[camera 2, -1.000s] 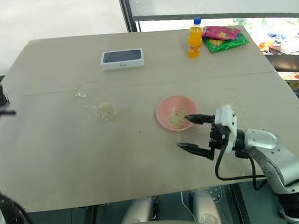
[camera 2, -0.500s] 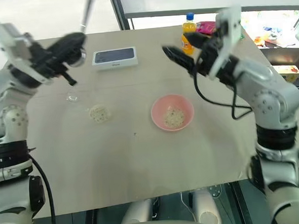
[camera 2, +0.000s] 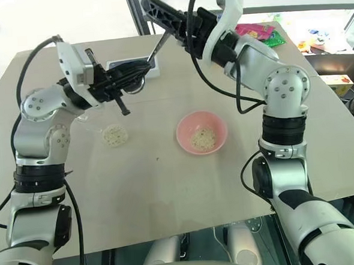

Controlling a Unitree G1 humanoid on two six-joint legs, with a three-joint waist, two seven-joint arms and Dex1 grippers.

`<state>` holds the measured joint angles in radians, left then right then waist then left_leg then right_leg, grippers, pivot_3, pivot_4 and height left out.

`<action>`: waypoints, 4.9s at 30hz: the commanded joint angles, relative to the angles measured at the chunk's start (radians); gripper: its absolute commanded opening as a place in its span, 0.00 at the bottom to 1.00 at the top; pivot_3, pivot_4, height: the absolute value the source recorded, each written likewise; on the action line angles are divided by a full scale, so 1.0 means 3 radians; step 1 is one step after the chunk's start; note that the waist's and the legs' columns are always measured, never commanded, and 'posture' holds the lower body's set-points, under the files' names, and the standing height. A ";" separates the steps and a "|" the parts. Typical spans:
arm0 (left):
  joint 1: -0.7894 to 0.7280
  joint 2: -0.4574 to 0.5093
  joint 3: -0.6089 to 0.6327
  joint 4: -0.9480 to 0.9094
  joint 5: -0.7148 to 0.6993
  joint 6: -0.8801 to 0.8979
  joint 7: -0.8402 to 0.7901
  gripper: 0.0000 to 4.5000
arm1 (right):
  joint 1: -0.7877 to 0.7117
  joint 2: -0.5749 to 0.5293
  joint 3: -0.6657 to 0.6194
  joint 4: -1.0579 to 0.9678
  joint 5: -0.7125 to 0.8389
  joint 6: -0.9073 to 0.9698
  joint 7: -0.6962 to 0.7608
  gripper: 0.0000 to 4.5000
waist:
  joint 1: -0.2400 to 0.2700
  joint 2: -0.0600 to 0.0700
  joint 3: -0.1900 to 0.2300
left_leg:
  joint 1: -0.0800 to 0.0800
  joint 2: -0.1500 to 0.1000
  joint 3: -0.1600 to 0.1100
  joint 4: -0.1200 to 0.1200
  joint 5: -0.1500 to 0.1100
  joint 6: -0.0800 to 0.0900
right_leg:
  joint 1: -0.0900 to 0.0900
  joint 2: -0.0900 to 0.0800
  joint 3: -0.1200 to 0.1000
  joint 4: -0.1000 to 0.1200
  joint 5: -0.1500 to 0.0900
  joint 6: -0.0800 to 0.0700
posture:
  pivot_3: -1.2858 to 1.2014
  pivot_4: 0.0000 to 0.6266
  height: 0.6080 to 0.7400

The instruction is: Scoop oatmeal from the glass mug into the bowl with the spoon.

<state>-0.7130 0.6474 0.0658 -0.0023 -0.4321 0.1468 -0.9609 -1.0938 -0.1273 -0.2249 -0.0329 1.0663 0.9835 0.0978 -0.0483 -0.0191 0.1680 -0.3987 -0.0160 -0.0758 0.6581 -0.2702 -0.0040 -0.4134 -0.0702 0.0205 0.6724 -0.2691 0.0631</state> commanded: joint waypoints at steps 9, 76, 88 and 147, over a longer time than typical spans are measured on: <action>-0.0143 -0.0094 -0.0014 -0.0012 0.0109 -0.0024 -0.0003 0.00 | 0.0041 0.0007 -0.0047 -0.0194 0.0181 0.0027 -0.0167 0.18 | 0.0004 0.0004 0.0002 | 0.0000 0.0000 -0.0001 0.0032 -0.0001 0.0002 | 0.0001 0.0002 0.0002 0.0024 0.0000 0.0000 | 0.52 0.24 1.00; 0.1278 -0.0108 0.1233 0.1338 0.0156 -0.0740 0.0592 0.54 | 0.0621 -0.0412 -0.0833 -0.0001 0.0097 -0.0026 -0.0993 0.00 | 0.0015 0.0014 0.0007 | 0.0000 0.0001 0.0003 0.0029 -0.0010 0.0017 | -0.0003 0.0001 0.0011 0.0025 0.0000 0.0000 | 0.52 0.24 1.00; 0.0899 -0.0188 0.1037 0.1842 0.0284 -0.0888 0.0692 0.29 | 0.0735 -0.0445 -0.0735 -0.0075 0.0044 -0.0100 -0.0937 0.00 | 0.0007 0.0014 0.0007 | 0.0000 -0.0001 0.0004 0.0030 -0.0010 0.0017 | -0.0003 0.0001 0.0012 0.0024 0.0000 0.0000 | 0.52 0.24 1.00; -0.0236 -0.0735 -0.0113 0.2284 0.1056 -0.0961 0.0591 0.01 | 0.0473 0.0157 0.0018 0.0055 -0.0898 0.0343 -0.0009 0.00 | -0.0044 0.0013 0.0007 | -0.0006 -0.0014 -0.0009 0.0034 -0.0001 0.0003 | -0.0005 -0.0002 0.0008 0.0025 0.0000 0.0001 | 0.52 0.24 1.00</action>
<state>-0.7991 0.4246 0.0279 0.6743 -0.1224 -0.1188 -0.7944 -0.9178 -0.0727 -0.1711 0.0056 0.7589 1.0648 0.1136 -0.0613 -0.0150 0.1699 -0.4004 -0.0200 -0.0784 0.6683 -0.2706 -0.0032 -0.4149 -0.0709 0.0228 0.6800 -0.2690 0.0633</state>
